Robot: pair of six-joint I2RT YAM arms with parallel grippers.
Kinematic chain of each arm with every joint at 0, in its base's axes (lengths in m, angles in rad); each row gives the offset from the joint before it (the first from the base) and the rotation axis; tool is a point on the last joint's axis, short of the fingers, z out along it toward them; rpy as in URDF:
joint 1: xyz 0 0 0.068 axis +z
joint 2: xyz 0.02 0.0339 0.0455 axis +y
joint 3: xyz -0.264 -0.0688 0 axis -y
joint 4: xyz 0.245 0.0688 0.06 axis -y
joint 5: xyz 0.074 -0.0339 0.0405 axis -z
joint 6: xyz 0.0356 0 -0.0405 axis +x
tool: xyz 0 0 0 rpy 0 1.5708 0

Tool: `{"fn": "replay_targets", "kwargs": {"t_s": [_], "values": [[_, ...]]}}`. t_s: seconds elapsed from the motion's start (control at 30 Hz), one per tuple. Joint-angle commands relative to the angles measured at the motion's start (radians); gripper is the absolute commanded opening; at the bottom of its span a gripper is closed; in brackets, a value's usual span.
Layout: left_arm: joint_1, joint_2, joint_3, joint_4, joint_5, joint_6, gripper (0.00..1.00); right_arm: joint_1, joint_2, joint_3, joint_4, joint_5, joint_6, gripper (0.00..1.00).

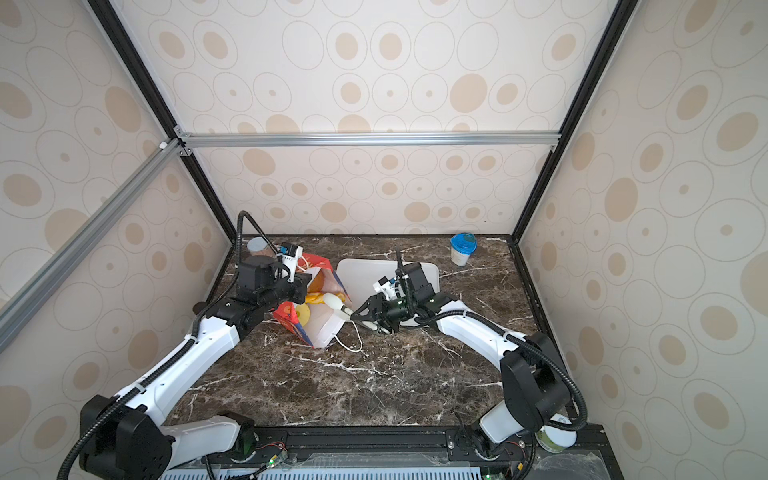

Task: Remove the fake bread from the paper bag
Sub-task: 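Insert the tongs into the bag opening with the right gripper and pinch the bread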

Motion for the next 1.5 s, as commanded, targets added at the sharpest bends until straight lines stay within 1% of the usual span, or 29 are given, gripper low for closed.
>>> {"fn": "replay_targets", "kwargs": {"t_s": [0.0,0.13,0.43,0.77,0.93,1.0,1.07,1.17,1.23,1.27,1.3,1.37,1.47], "values": [[-0.004,-0.021,0.012,0.052,0.007,-0.006,0.0,-0.019,0.005,-0.025,0.04,-0.01,0.017,0.51],[-0.008,-0.031,0.003,0.055,0.005,-0.007,0.0,-0.034,0.018,-0.032,0.067,-0.007,0.026,0.51],[-0.009,-0.061,-0.019,0.05,0.005,0.006,0.0,-0.035,0.108,0.053,0.097,-0.017,0.031,0.5],[-0.015,-0.06,-0.065,0.081,0.058,0.014,0.02,-0.035,0.171,0.077,0.177,-0.053,0.101,0.49],[-0.022,-0.076,-0.054,0.064,0.069,0.028,0.03,-0.034,0.21,0.088,0.192,-0.057,0.098,0.5],[-0.023,-0.085,-0.057,0.063,0.066,0.027,0.03,-0.035,0.237,0.091,0.218,-0.064,0.118,0.47],[-0.024,-0.093,-0.066,0.071,0.067,0.022,0.03,-0.035,0.257,0.087,0.251,-0.071,0.144,0.4],[-0.023,-0.097,-0.078,0.081,0.064,0.014,0.03,-0.035,0.269,0.098,0.253,-0.081,0.146,0.26],[-0.023,-0.094,-0.078,0.077,0.057,0.013,0.03,-0.034,0.26,0.112,0.209,-0.078,0.118,0.15],[-0.022,-0.092,-0.077,0.075,0.047,0.011,0.03,-0.034,0.252,0.12,0.181,-0.072,0.099,0.02],[-0.024,-0.09,-0.075,0.074,0.036,0.008,0.02,-0.032,0.243,0.125,0.151,-0.066,0.082,0.0],[-0.024,-0.082,-0.072,0.074,0.01,-0.004,0.01,-0.031,0.22,0.132,0.083,-0.053,0.035,0.0],[-0.023,-0.055,-0.059,0.076,-0.026,-0.028,0.0,-0.028,0.183,0.129,0.027,-0.05,-0.01,0.0]]}}
